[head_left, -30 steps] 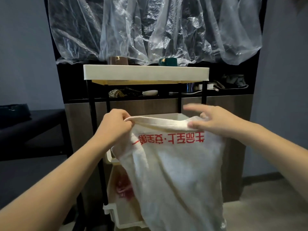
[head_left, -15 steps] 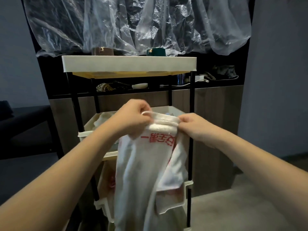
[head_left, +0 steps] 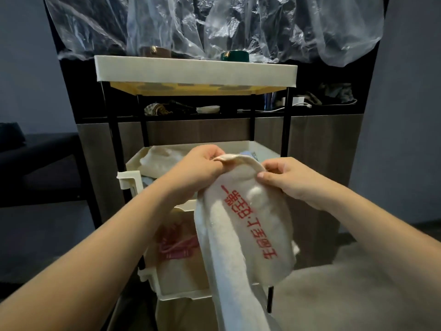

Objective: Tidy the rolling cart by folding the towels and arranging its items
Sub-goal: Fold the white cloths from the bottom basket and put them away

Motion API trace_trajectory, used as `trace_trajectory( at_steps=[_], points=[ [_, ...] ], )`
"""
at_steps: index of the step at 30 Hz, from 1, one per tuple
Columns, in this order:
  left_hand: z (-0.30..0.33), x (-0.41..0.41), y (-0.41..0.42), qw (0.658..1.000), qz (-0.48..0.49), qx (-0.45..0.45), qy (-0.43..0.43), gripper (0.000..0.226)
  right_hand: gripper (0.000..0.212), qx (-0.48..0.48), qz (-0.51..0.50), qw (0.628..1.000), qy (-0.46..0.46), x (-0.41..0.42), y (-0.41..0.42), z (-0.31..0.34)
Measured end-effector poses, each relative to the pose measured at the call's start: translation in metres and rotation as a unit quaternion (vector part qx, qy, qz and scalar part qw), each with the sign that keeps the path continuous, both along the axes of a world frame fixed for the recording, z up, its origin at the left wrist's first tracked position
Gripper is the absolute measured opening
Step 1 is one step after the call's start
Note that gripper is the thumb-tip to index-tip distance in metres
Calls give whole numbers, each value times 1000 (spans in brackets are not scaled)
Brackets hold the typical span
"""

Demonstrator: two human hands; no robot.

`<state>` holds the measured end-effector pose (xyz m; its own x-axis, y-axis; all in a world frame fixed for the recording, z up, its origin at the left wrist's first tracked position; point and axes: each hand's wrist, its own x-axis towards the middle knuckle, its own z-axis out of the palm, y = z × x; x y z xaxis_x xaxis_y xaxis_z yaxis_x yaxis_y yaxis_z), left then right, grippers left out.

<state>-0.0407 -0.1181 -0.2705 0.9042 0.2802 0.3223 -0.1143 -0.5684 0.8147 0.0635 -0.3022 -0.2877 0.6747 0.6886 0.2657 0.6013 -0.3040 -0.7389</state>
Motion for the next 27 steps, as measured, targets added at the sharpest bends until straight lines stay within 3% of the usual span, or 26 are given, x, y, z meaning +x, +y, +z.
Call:
trace_trajectory(
  at_steps=[2, 7, 13, 15, 18, 19, 24, 27],
  points=[
    [-4, -2, -1, 999, -4, -30, 11, 13, 16, 15, 30, 999, 3, -2, 2, -3],
    [-23, -6, -2, 986, -40, -153, 59, 29, 5, 26, 39, 998, -44, -13, 14, -12],
    [-19, -3, -3, 996, 24, -74, -31, 12, 23, 58, 53, 997, -7, -23, 13, -27],
    [-15, -5, 1, 998, 22, -53, -40, 8, 24, 37, 38, 998, -43, -26, 14, -31],
    [-14, -8, 0, 998, 5, -43, -36, 5, 9, 31, -2, 993, -112, -22, 22, -35],
    [-16, -9, -1, 999, 7, -39, -34, 6, 15, 51, -24, 991, -125, -20, 24, -36],
    [-60, -29, 8, 991, -81, -3, 109, 13, 25, 165, -82, 983, -9, -19, 25, -40],
    [-115, -38, 10, 983, -90, -6, 157, 25, 24, 268, -111, 953, 91, -25, 20, -49]
  ],
)
